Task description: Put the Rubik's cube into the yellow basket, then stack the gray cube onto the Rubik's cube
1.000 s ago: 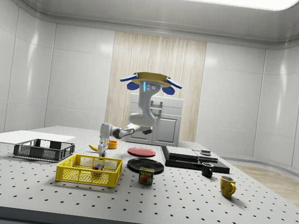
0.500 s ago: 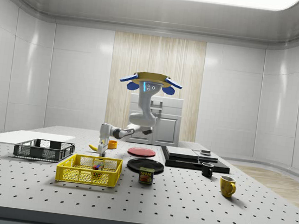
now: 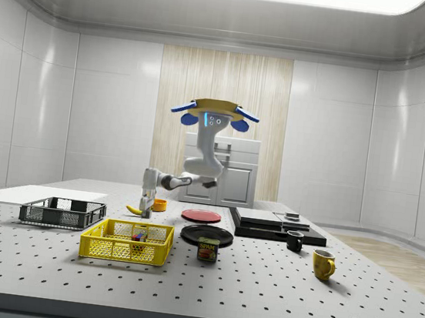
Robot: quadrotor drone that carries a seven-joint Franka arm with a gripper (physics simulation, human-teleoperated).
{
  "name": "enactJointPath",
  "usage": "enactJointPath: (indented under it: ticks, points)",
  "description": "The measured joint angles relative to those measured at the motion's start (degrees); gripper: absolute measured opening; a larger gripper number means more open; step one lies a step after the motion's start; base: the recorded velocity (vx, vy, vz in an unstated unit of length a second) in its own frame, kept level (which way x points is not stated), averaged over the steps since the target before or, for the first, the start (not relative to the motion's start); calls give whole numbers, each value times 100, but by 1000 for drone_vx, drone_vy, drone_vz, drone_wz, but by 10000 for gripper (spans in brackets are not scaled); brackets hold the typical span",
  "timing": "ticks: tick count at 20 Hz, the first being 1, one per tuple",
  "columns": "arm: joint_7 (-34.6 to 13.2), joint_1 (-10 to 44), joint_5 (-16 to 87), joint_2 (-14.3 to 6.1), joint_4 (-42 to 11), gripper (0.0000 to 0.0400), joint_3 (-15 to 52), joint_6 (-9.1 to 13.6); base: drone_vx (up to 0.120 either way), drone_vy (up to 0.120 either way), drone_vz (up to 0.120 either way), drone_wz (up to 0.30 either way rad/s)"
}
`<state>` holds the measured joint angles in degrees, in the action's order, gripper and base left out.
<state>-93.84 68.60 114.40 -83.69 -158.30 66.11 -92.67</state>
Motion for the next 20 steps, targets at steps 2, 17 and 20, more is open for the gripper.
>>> enactJointPath:
  ticks: [2, 17, 20]
  points:
    - [-4, -12, -73, -5, -31, 250, 77, 34, 0, 0, 120, 0]
    - [-24, -19, -230, -47, -83, 250, 232, 66, -93, 115, 80, 0]
    - [-27, -15, -236, -55, -83, 250, 236, 59, 0, 120, 0, 0]
